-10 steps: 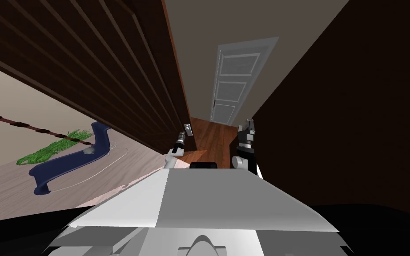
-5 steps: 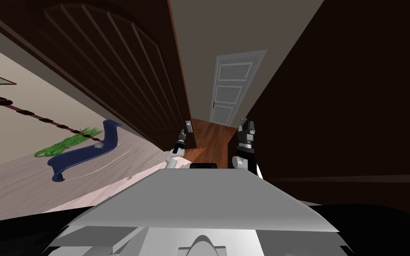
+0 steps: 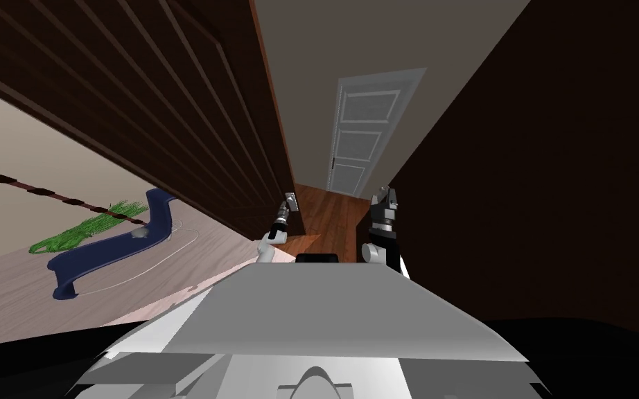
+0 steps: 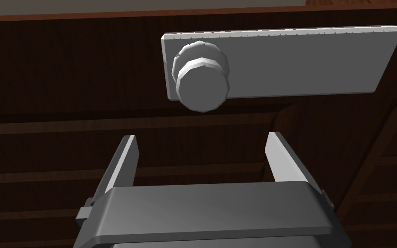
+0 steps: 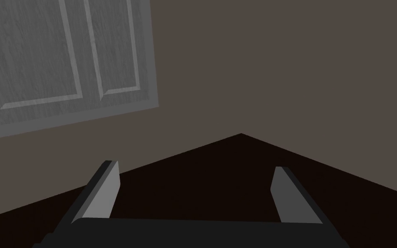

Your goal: Push the door open

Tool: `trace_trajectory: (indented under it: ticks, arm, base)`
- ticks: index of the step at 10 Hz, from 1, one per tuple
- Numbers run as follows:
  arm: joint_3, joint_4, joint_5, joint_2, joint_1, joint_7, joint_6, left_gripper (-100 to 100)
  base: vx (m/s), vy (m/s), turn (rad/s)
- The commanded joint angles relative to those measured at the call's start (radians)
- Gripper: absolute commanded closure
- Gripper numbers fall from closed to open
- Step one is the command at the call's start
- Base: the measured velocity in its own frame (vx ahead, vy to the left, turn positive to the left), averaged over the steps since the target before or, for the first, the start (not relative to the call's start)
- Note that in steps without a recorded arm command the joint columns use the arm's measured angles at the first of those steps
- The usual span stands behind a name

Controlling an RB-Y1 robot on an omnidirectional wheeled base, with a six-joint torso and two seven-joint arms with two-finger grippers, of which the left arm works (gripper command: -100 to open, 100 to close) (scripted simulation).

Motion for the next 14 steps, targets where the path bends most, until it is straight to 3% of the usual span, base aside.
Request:
trace_trajectory:
  ticks: [1,5,6,11,14]
  arm:
    - [0.004,0.008,0.001,-0.001,-0.003,-0.002,-0.008,-100]
    - [0.010,0.018,0.001,-0.008,-0.007,-0.004,-0.017,-100]
    - [0.010,0.018,0.001,-0.008,-0.007,-0.004,-0.017,100]
    - [0.010,0.018,0.001,-0.008,-0.007,-0.004,-0.017,100]
    - [0.043,0.010,0.035,0.002,0.005,-0.031,-0.014,100]
  base:
    - [0.202,-0.013,-0.018]
    - [0.168,0.006,-0.015]
    - [-0.016,0.002,0.005]
    - [-0.018,0.000,-0.002]
    - [0.133,-0.037,-0.027]
